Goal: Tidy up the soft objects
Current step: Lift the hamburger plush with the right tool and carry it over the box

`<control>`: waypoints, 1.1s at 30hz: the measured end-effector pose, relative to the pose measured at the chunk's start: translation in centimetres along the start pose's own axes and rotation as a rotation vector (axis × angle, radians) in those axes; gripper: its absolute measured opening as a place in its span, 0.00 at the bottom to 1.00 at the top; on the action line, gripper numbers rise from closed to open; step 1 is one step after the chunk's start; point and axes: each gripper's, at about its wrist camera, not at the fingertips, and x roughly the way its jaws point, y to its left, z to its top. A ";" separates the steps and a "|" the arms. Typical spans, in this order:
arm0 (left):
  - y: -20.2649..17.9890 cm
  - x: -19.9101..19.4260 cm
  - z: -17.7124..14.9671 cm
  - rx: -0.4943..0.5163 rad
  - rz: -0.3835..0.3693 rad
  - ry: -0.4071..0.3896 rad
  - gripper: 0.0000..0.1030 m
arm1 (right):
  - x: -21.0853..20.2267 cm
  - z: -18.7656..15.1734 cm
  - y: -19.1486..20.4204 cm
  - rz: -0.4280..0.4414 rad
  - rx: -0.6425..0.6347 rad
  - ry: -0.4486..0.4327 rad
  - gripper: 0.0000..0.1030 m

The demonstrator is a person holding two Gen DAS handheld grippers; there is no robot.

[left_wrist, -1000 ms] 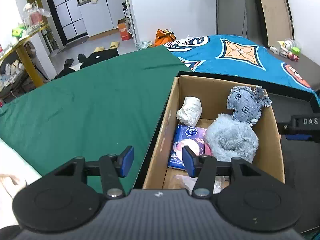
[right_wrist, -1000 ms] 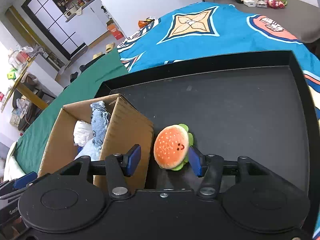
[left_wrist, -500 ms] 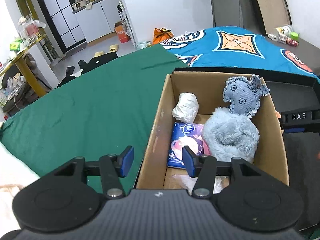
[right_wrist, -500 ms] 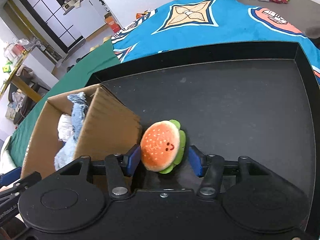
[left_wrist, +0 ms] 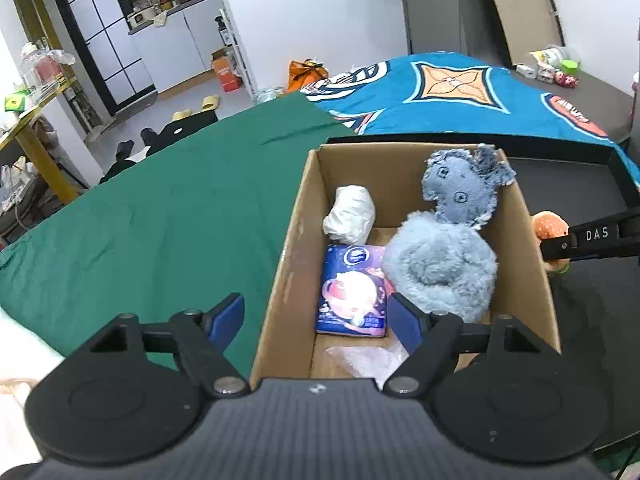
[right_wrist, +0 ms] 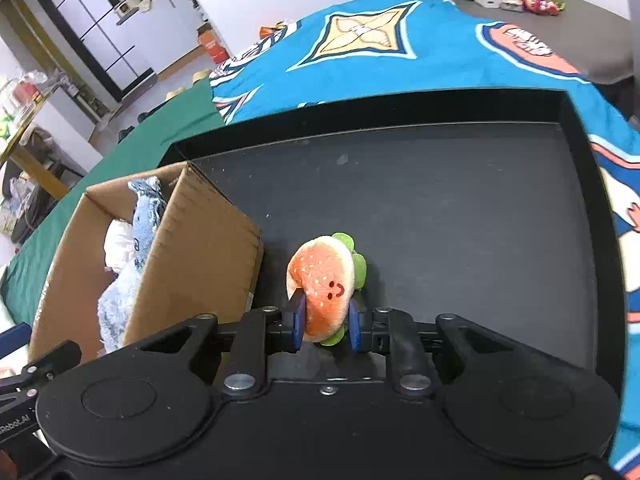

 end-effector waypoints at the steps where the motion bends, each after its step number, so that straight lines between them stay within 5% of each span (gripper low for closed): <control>1: 0.0 -0.1 0.0 0.000 -0.006 -0.003 0.75 | -0.4 0.0 -0.1 0.000 0.007 -0.005 0.21; 22: 1.4 -1.3 0.0 -0.053 -0.066 -0.028 0.74 | -7.4 0.5 3.8 0.018 -0.023 -0.157 0.21; 33: 3.0 -1.8 0.7 -0.025 -0.089 0.048 0.66 | -9.1 0.8 6.6 0.057 -0.064 -0.194 0.21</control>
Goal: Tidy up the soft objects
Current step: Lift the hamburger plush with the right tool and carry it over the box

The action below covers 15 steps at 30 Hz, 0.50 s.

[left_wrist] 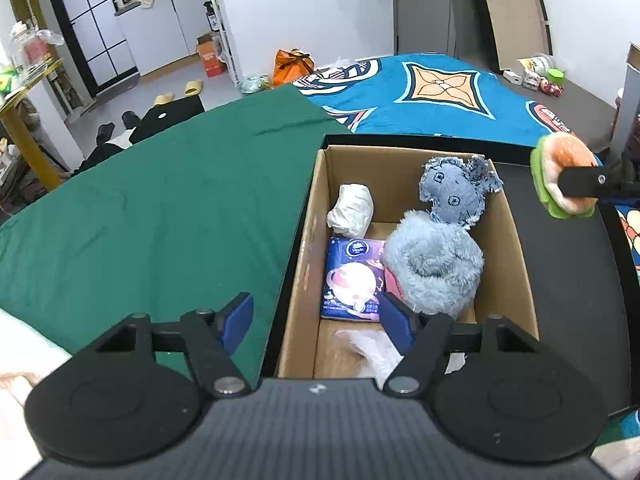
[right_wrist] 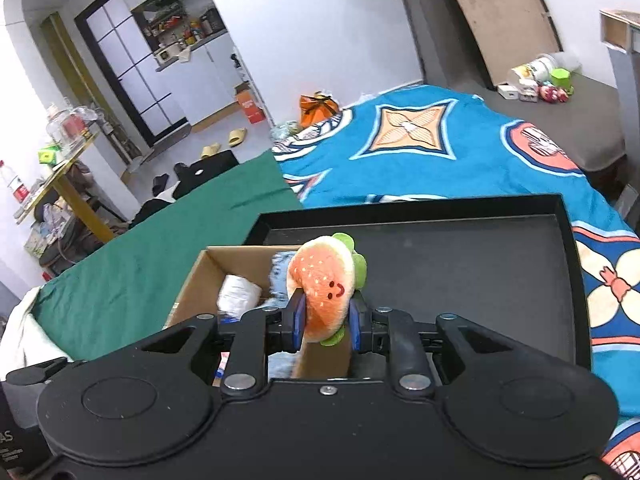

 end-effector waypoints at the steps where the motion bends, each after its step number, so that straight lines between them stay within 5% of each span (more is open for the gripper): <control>1: 0.2 -0.1 0.1 0.005 -0.007 0.005 0.64 | 0.0 0.0 0.3 0.006 -0.007 0.001 0.21; 11: 2.4 0.9 -0.2 -0.031 -0.088 0.072 0.42 | 0.4 -0.4 3.0 0.082 -0.082 0.007 0.22; 15: 3.0 2.1 -0.4 -0.053 -0.124 0.127 0.25 | 0.5 -0.8 4.2 0.105 -0.126 0.018 0.22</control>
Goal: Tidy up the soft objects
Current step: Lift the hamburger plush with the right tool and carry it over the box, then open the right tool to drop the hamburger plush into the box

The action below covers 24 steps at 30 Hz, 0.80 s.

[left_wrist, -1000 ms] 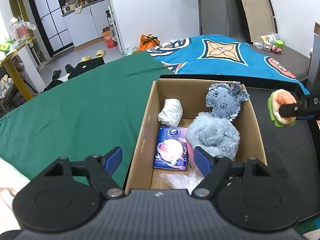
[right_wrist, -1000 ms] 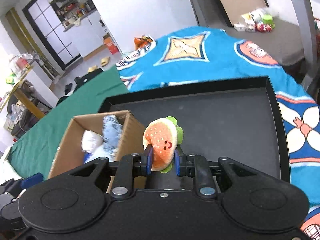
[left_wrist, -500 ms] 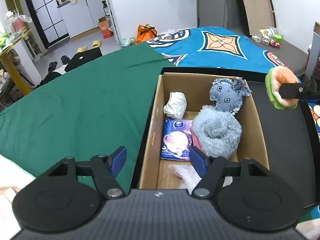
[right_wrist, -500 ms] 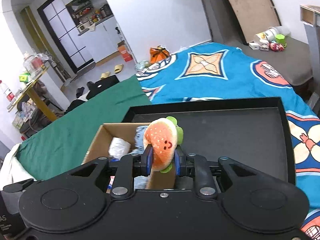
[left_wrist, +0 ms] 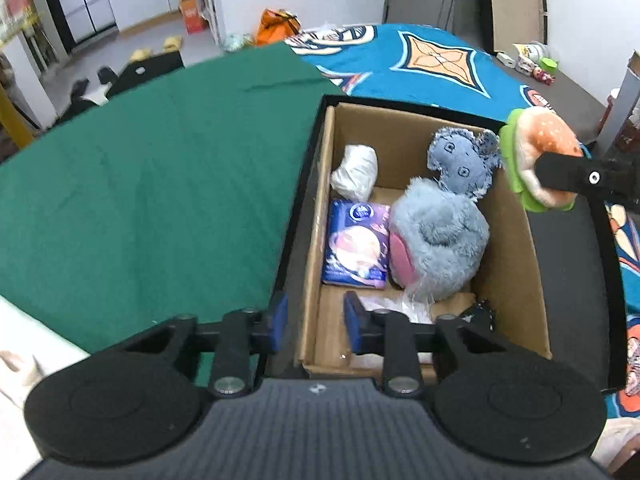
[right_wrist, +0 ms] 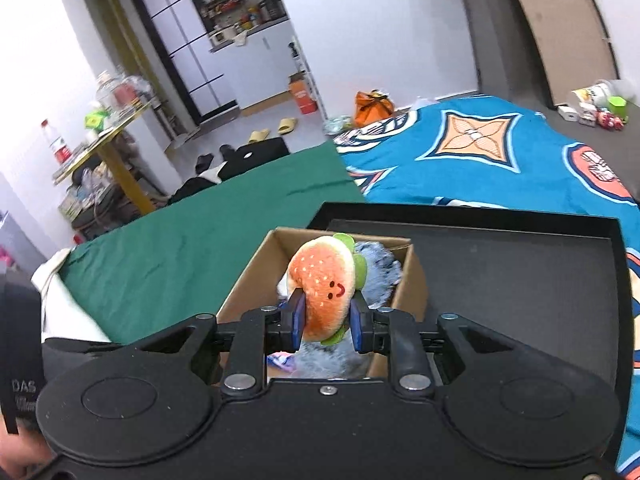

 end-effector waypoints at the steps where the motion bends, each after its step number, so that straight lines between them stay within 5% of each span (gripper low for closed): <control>1: 0.0 0.1 -0.1 0.002 -0.004 0.003 0.23 | 0.1 -0.1 0.2 0.004 -0.001 0.007 0.22; 13: 1.2 0.8 -0.3 -0.034 -0.030 0.019 0.08 | 1.6 -0.8 3.9 0.067 -0.110 0.044 0.26; 18: 1.6 0.7 -0.4 -0.048 -0.049 0.015 0.09 | 1.9 -1.0 5.3 0.123 -0.160 0.039 0.43; 24: 1.4 0.5 -0.3 -0.032 -0.039 0.010 0.09 | 1.4 -1.5 5.5 0.112 -0.183 0.052 0.52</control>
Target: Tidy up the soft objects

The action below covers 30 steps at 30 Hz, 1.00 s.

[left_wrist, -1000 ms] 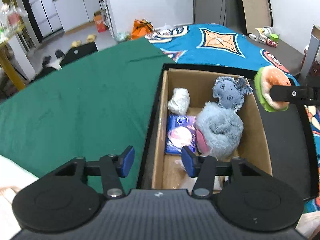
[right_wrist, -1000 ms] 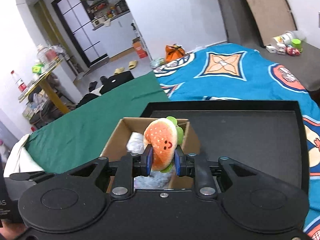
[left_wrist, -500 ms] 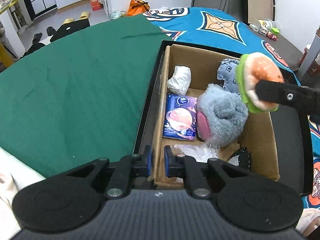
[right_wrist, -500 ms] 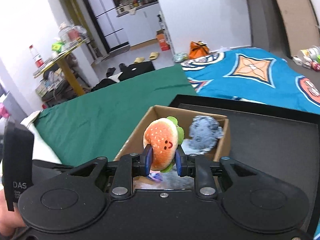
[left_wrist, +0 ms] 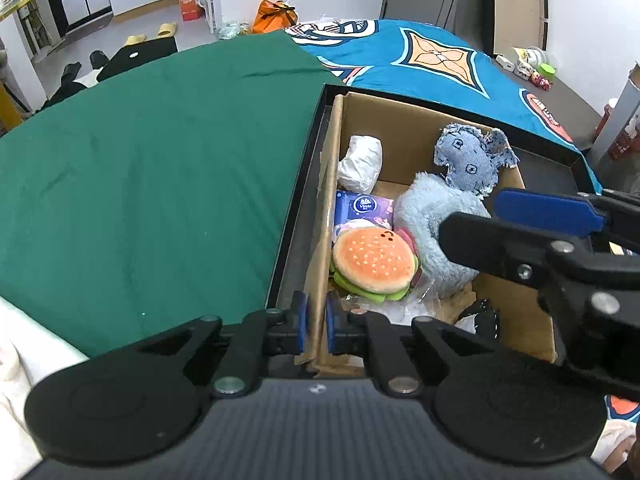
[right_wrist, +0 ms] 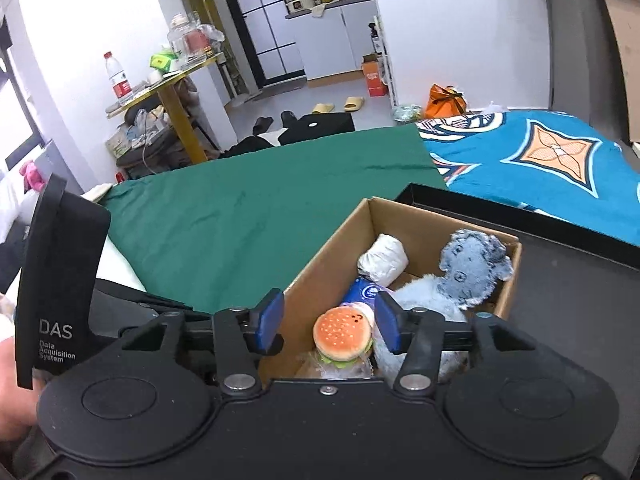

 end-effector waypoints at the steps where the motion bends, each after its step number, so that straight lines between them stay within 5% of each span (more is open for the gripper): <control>1: -0.1 -0.1 0.0 -0.001 0.003 -0.003 0.09 | -0.2 0.0 -0.2 -0.004 0.013 -0.001 0.53; 10: -1.1 -1.8 0.2 0.037 0.046 -0.051 0.12 | -2.9 -0.5 -2.8 -0.057 0.174 -0.025 0.64; 14: -1.5 -2.5 0.1 0.022 0.049 -0.053 0.14 | -3.8 -0.8 -3.1 -0.119 0.207 -0.035 0.80; 22: -2.9 -4.7 -0.3 0.007 0.044 -0.072 0.48 | -5.7 -1.7 -4.8 -0.208 0.344 -0.034 0.87; 30: -4.6 -7.5 -0.1 0.019 0.039 -0.105 0.67 | -8.5 -1.9 -5.2 -0.246 0.365 -0.036 1.00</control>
